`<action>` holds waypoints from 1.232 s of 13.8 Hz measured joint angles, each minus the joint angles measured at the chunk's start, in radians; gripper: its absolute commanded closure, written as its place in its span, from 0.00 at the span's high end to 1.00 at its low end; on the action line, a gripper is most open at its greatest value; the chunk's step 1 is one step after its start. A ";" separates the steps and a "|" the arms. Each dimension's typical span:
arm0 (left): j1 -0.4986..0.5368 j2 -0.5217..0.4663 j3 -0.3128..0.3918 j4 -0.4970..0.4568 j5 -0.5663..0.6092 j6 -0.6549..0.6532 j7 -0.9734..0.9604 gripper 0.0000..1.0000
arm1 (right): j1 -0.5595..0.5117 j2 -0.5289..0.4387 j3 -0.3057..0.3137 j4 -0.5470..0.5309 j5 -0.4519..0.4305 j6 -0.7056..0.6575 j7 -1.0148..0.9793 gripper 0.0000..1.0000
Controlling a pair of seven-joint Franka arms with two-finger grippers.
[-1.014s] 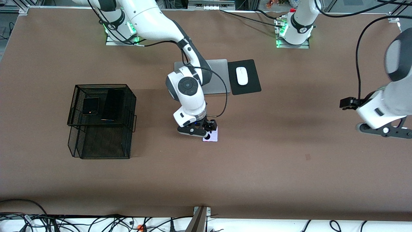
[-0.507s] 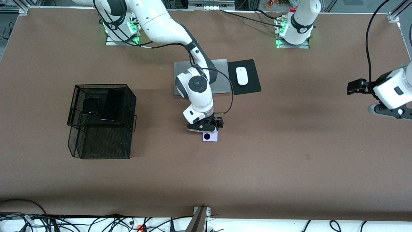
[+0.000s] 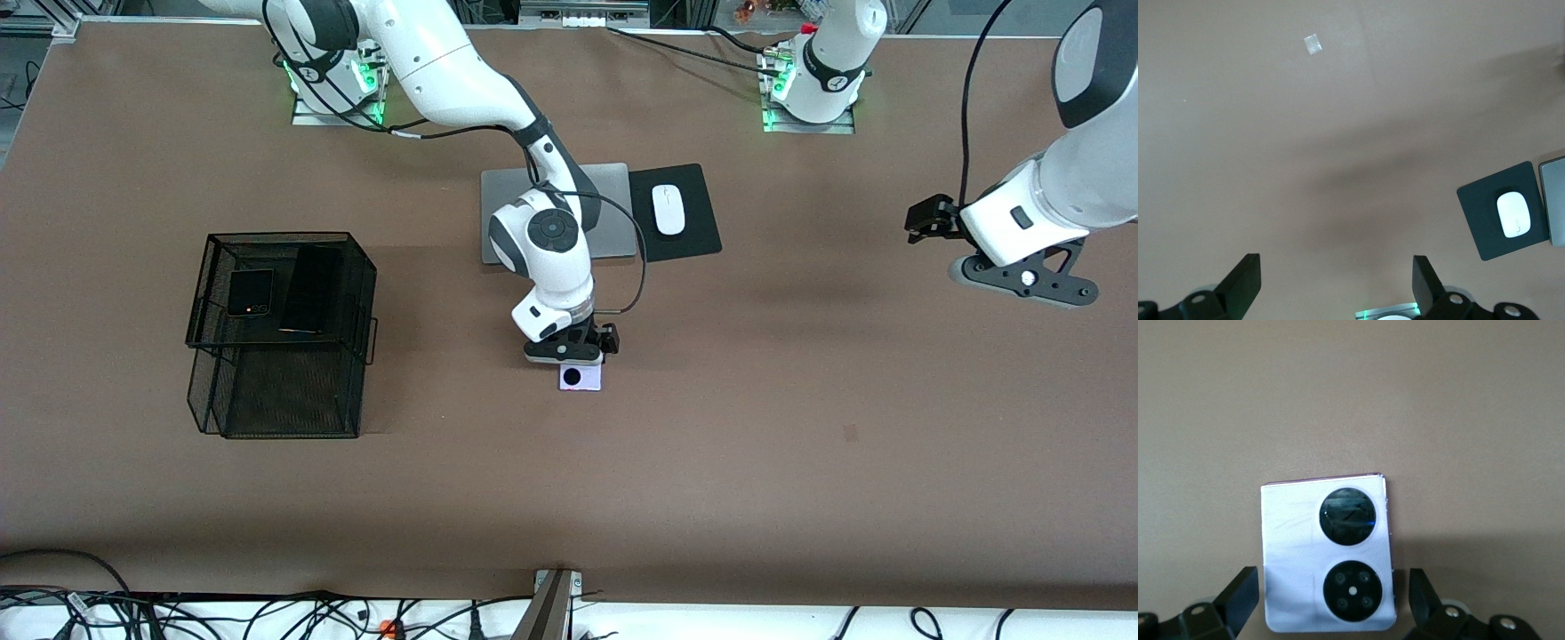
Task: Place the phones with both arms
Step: 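Grasp the white phone with the right gripper while the left gripper withdraws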
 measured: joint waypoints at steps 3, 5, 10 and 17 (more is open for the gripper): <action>0.004 -0.017 0.003 -0.010 -0.002 0.024 -0.025 1.00 | 0.002 0.001 0.000 0.000 -0.030 0.000 0.000 1.00; 0.008 -0.029 0.010 0.003 -0.002 0.030 -0.027 1.00 | 0.006 0.005 0.000 0.000 -0.032 0.000 -0.001 1.00; 0.011 -0.038 0.019 0.019 -0.002 0.030 -0.031 1.00 | 0.016 0.011 -0.001 0.000 -0.039 0.002 -0.001 0.98; 0.012 -0.045 0.024 0.020 -0.002 0.015 -0.036 1.00 | 0.018 0.010 -0.005 0.000 -0.054 -0.001 -0.002 0.16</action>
